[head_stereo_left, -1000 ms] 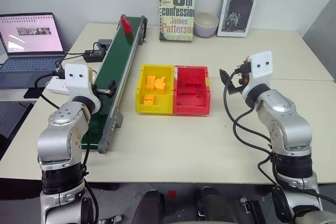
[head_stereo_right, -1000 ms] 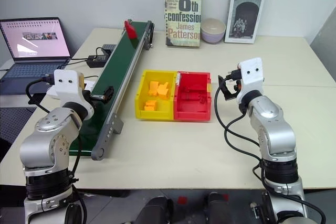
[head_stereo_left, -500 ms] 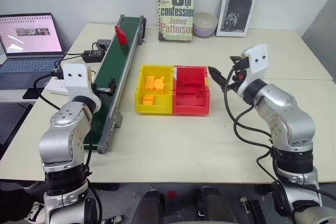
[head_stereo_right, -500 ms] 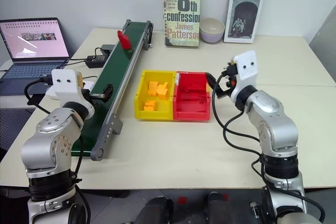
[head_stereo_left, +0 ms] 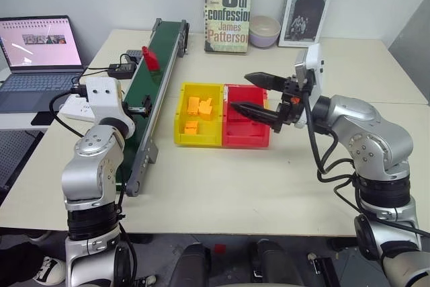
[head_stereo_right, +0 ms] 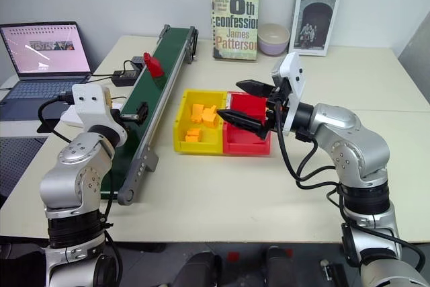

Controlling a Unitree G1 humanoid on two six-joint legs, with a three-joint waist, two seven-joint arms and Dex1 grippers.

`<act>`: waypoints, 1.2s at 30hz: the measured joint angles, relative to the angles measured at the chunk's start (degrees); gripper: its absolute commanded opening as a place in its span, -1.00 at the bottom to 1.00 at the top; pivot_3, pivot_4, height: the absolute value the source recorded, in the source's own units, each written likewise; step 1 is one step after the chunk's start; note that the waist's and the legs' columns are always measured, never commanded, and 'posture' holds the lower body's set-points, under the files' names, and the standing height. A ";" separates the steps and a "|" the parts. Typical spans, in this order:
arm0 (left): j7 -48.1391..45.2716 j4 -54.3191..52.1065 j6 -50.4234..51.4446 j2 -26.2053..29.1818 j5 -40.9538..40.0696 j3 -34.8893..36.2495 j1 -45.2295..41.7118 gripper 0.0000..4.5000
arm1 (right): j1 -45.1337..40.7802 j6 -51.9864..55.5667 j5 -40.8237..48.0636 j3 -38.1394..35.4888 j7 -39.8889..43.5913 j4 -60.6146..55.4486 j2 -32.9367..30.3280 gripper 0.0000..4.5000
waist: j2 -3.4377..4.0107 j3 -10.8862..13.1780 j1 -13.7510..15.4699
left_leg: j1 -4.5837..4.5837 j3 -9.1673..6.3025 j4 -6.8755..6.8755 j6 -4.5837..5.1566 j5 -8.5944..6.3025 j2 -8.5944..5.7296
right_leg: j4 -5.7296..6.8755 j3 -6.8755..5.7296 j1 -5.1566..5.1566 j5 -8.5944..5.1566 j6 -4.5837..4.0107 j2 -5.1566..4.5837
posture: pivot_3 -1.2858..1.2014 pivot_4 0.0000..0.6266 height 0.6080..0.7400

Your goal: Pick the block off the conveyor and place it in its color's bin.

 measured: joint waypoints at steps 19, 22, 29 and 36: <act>0.11 6.95 -2.28 -1.10 0.30 -0.61 -2.30 0.99 | 0.46 -0.06 2.71 1.58 -0.38 -3.13 -0.40 1.00 | 0.00 0.00 0.01 | -0.01 -0.02 -0.01 0.00 0.00 0.01 | 0.01 -0.01 -0.01 0.00 0.00 -0.03 | 0.03 -0.52 1.00; 0.13 8.54 -2.66 -1.56 0.40 -1.05 -3.07 0.99 | 0.46 -0.01 2.91 1.57 -1.15 -3.37 -0.72 1.00 | 0.00 0.00 0.03 | -0.01 -0.02 0.00 0.00 0.00 0.01 | 0.00 -0.02 0.00 0.01 -0.01 -0.03 | 0.03 -0.52 1.00; 0.98 10.31 -3.20 -2.43 0.38 -0.88 -4.20 0.84 | 1.07 0.05 2.87 1.63 -1.52 -4.88 -2.37 1.00 | 0.00 0.00 0.02 | -0.01 -0.01 -0.02 0.00 0.00 0.01 | -0.01 -0.01 -0.02 0.01 -0.01 -0.05 | 0.03 -0.52 1.00; 2.96 8.50 -2.11 -3.85 -0.59 1.20 -3.29 0.25 | 1.07 0.14 2.93 1.53 -2.45 -4.94 -2.86 1.00 | 0.00 0.00 0.01 | -0.01 -0.01 -0.02 0.00 0.00 0.02 | 0.00 0.00 -0.02 0.01 -0.01 -0.08 | 0.03 -0.52 1.00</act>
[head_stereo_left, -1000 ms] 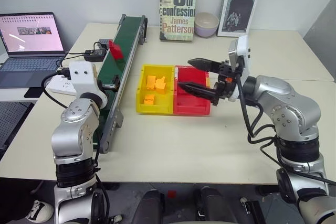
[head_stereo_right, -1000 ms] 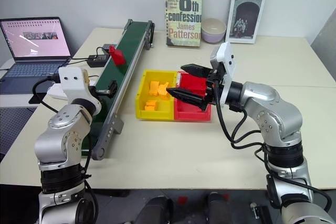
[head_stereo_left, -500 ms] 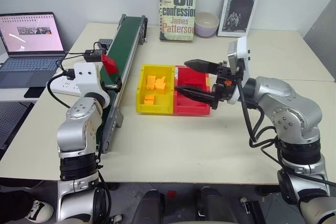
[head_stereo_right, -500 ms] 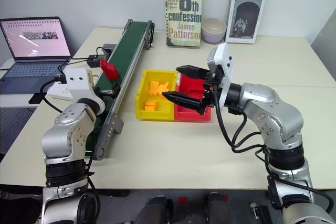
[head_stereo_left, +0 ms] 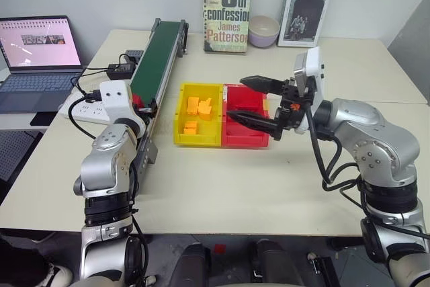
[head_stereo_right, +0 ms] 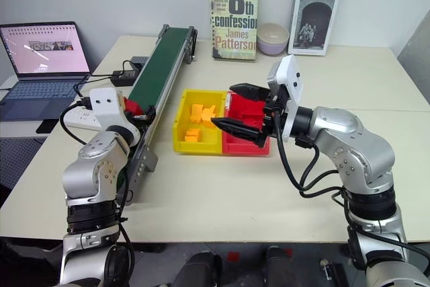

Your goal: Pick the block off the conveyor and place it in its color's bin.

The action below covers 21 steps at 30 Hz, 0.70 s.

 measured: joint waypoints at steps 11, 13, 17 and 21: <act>4.01 -4.95 4.30 -1.03 -0.48 2.14 2.10 -0.32 | -0.68 -0.04 0.03 -0.63 -0.07 0.84 -0.26 1.00 | 0.00 0.00 0.01 | 0.00 -0.01 0.01 0.00 0.00 -0.01 | 0.00 -0.02 0.01 0.00 0.00 0.02 | 0.03 -0.52 1.00; 4.06 -4.99 4.57 -0.90 -0.60 2.71 2.14 -0.32 | -0.68 -0.11 0.02 -0.76 -0.06 1.12 -0.34 1.00 | 0.00 0.00 0.01 | 0.00 -0.01 0.00 0.00 0.00 -0.01 | 0.00 -0.02 0.01 0.00 0.00 0.04 | 0.03 -0.52 1.00; 2.47 -3.89 4.93 1.50 -1.06 2.82 -0.36 -0.32 | -0.67 -0.23 -0.07 -1.71 -0.97 1.28 -0.73 1.00 | 0.00 0.00 0.04 | -0.01 -0.02 0.01 0.00 0.00 -0.01 | 0.01 -0.04 0.01 0.00 0.00 0.09 | 0.03 -0.52 1.00; -1.53 -0.88 4.99 3.60 -2.32 1.64 -5.07 -0.32 | 0.03 -0.20 -0.17 -2.24 -2.78 0.32 -1.49 1.00 | 0.00 0.00 0.15 | -0.01 0.03 0.02 0.00 0.00 -0.08 | -0.03 -0.05 0.02 0.00 0.00 0.09 | 0.03 -0.52 1.00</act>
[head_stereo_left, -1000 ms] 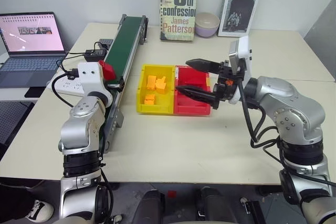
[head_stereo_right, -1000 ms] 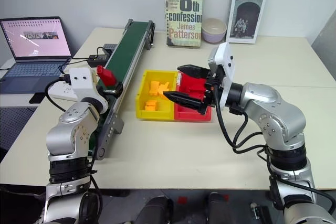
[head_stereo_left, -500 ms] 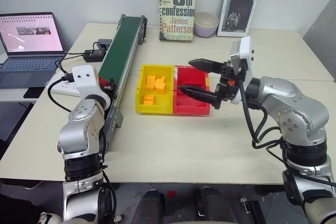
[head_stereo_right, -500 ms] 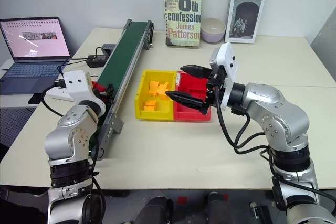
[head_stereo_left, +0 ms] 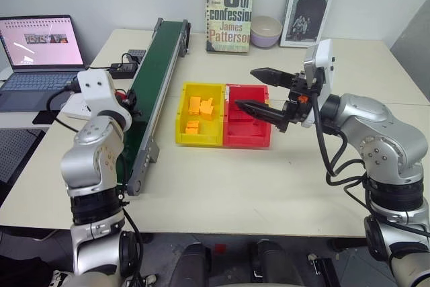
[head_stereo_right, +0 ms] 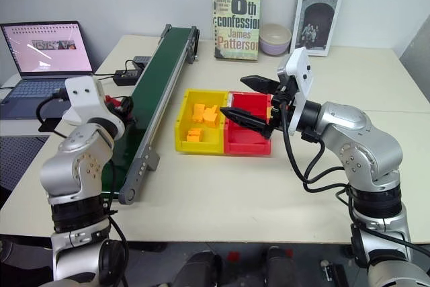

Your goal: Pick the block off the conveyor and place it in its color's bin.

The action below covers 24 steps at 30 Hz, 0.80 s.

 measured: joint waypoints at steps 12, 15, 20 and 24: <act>-45.64 24.07 -18.25 -3.03 0.32 -30.13 -24.45 -0.32 | 14.14 9.25 -2.20 -5.88 -17.32 -16.01 -4.21 1.00 | 0.00 -0.01 0.63 | -0.03 0.29 -0.05 0.04 -0.02 -0.06 | -0.11 0.07 -0.04 -0.02 0.01 0.03 | 0.03 -0.52 1.00; -51.24 32.57 -26.04 -5.16 3.78 -34.79 -26.33 -0.17 | 15.77 10.65 -2.19 -6.64 -19.93 -17.78 -3.78 1.00 | 0.01 0.00 -0.19 | -0.04 0.27 -0.06 0.05 -0.02 0.05 | -0.06 0.06 -0.11 -0.04 -0.01 0.14 | 0.03 -0.52 1.00; -55.52 47.92 -38.37 -7.46 9.96 -38.11 -28.99 0.31 | 16.58 12.12 -2.18 -7.18 -23.31 -20.55 -3.56 1.00 | 0.00 0.00 -0.27 | -0.07 0.13 -0.05 0.06 -0.02 0.13 | -0.02 -0.02 -0.13 -0.13 0.12 0.27 | 0.03 -0.52 1.00; -57.22 52.33 -43.12 -7.26 11.36 -37.18 -29.97 0.71 | 17.94 12.92 -2.10 -8.53 -24.67 -21.85 -3.68 1.00 | 0.00 0.00 -0.16 | -0.12 0.18 -0.04 0.07 -0.02 0.03 | -0.08 -0.01 -0.13 -0.12 0.11 0.17 | 0.03 -0.52 1.00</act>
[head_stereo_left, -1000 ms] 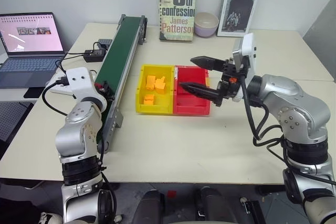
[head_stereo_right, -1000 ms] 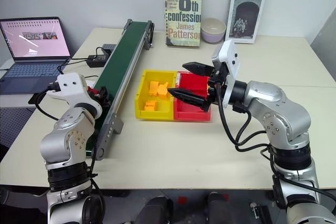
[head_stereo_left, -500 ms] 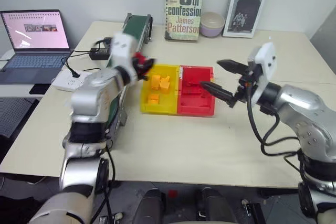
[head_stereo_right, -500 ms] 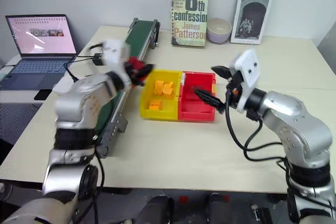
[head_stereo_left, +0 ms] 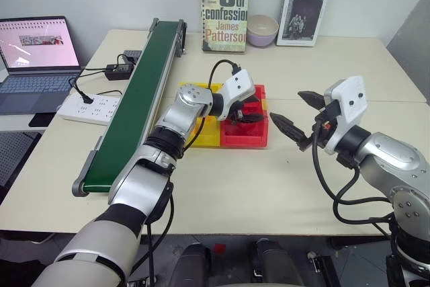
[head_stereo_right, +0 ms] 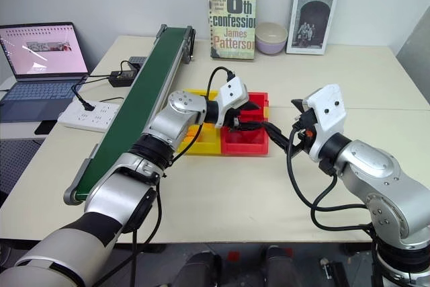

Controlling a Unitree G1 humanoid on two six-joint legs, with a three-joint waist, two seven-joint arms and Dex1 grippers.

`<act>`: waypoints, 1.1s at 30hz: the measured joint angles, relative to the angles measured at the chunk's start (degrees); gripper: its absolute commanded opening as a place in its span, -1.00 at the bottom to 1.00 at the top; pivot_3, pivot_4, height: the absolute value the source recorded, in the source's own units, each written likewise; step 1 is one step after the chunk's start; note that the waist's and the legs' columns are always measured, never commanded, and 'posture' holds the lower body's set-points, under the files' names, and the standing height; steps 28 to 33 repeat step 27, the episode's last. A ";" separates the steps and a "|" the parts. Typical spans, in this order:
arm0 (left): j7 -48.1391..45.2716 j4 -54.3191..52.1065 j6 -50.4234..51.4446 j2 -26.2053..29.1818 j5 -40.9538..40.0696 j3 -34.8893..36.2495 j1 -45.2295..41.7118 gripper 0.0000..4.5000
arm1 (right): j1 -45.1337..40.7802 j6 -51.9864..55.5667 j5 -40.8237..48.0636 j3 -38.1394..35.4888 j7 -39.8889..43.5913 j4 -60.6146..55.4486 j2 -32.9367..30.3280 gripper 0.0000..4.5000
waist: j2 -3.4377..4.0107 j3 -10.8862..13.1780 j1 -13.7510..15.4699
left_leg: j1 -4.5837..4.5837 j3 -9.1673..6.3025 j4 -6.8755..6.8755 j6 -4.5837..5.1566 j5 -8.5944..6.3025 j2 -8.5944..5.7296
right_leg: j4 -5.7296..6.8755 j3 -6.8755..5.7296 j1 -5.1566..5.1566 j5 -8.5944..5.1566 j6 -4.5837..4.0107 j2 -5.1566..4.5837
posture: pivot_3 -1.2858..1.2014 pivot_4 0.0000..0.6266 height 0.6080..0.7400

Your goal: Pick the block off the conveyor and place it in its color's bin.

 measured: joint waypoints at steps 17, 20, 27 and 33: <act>-7.30 -22.88 14.50 25.06 -2.61 11.37 12.08 0.99 | -8.19 -2.36 1.97 2.72 11.99 9.29 -7.17 1.00 | 0.04 0.02 -1.55 | 0.08 -0.09 -0.05 0.01 -0.01 0.12 | 0.10 0.02 -0.02 0.03 -0.02 0.04 | 0.03 -0.52 1.00; -7.25 -33.49 23.78 30.57 -5.94 15.25 19.29 0.99 | -9.65 -4.90 1.15 4.52 15.90 13.01 -7.94 1.00 | 0.03 0.02 -1.31 | 0.02 -0.21 -0.03 0.01 -0.01 0.07 | 0.09 0.01 0.00 0.03 -0.02 -0.04 | 0.03 -0.52 1.00; -3.87 -52.12 38.62 37.94 -13.49 26.09 31.99 0.99 | -9.81 -9.30 -0.15 7.52 24.46 17.82 -10.01 1.00 | 0.03 0.02 -0.60 | 0.08 -0.18 0.02 0.00 -0.01 0.00 | 0.04 0.02 0.09 -0.01 0.03 -0.13 | 0.03 -0.52 1.00; -3.87 -52.12 38.62 37.94 -13.49 26.09 31.99 0.99 | -9.81 -9.30 -0.15 7.52 24.46 17.82 -10.01 1.00 | 0.03 0.02 -0.60 | 0.08 -0.18 0.02 0.00 -0.01 0.00 | 0.04 0.02 0.09 -0.01 0.03 -0.13 | 0.03 -0.52 1.00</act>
